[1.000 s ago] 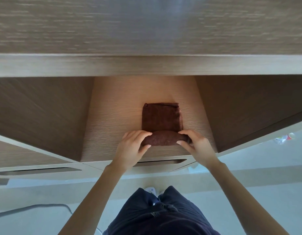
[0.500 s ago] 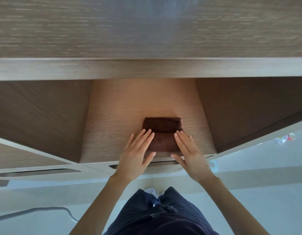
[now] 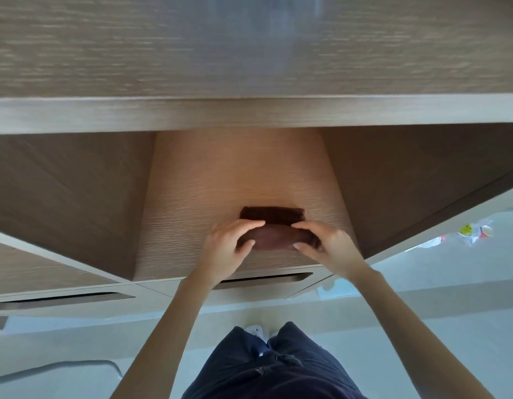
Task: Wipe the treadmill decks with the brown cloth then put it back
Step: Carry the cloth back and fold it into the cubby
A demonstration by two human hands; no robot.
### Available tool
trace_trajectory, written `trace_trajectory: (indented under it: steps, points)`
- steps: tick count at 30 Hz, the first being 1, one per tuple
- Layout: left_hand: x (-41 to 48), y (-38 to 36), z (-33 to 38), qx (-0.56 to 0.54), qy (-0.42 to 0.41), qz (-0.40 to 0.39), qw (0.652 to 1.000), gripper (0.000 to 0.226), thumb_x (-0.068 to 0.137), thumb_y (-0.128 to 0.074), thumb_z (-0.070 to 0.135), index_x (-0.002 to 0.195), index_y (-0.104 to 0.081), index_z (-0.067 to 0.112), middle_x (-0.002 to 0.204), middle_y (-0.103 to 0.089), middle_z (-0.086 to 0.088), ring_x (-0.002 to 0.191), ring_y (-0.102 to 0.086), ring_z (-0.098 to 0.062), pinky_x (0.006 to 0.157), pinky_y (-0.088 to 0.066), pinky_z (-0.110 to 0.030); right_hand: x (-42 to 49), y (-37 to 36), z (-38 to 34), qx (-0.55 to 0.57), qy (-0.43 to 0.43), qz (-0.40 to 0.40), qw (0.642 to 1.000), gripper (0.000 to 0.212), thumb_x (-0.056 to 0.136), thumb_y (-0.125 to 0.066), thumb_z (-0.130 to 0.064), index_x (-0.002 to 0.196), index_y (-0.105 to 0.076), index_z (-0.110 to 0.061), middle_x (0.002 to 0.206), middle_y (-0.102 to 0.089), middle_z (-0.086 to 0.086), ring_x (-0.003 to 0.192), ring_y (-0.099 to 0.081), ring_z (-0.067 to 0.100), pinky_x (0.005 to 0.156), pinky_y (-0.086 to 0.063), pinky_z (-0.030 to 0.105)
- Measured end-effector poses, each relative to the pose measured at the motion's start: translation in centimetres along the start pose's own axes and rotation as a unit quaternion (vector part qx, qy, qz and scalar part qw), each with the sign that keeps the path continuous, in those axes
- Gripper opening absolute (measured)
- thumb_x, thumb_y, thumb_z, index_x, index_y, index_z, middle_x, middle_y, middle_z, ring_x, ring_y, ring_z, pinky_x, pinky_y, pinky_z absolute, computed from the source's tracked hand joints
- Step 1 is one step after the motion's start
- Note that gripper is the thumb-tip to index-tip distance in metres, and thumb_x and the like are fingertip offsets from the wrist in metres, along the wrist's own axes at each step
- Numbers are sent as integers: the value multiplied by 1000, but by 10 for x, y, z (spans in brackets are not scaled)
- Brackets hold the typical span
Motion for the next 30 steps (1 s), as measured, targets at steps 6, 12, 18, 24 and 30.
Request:
trace_trajectory:
  steps: [6, 12, 18, 24, 30]
  points:
    - [22, -1, 10, 166, 9, 42, 985, 42, 94, -50, 21, 135, -49, 12, 142, -47, -4, 129, -45, -23, 105, -39, -39, 17, 11, -17, -120, 14, 188, 975, 32, 88, -65, -13, 117, -64, -3, 116, -64, 13, 90, -62, 26, 81, -53, 39]
    - [5, -39, 2, 257, -26, -97, 961, 56, 99, -30, 37, 150, -14, 20, 157, -13, 3, 145, -2, -15, 118, -12, -44, -4, -35, -16, -198, 36, 70, 977, 52, 98, -38, -34, 140, -41, -4, 147, -39, 13, 139, -31, 26, 112, -32, 50]
    - [-1, -30, -16, 238, 6, -119, 964, 59, 98, -35, 29, 150, -6, 24, 158, -1, 6, 145, 3, -14, 117, -12, -48, -6, -36, -11, -183, 38, 96, 978, 46, 94, -55, -14, 137, -45, -1, 145, -43, 13, 136, -36, 28, 107, -37, 52]
    - [-10, -3, 0, 220, 25, -25, 975, 54, 98, -36, 22, 149, -19, 17, 156, -15, 1, 145, -9, -16, 118, -12, -42, -13, -16, -27, -154, 42, 158, 974, 39, 92, -50, -5, 130, -53, 3, 143, -45, 15, 137, -36, 31, 113, -29, 46]
    - [-49, -37, 12, 251, 15, -57, 966, 50, 97, -25, 30, 142, -37, 15, 153, -25, -6, 142, -21, -24, 112, -29, -47, -34, -49, -40, -179, 58, 78, 979, 46, 95, -47, -23, 135, -48, 2, 145, -42, 16, 137, -34, 29, 109, -37, 46]
Point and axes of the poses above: each hand's wrist, its own x-axis towards the middle knuckle, its own y-axis out of the back of the hand, z = x × y, the point moved 4 cm from there along x, towards the middle knuckle
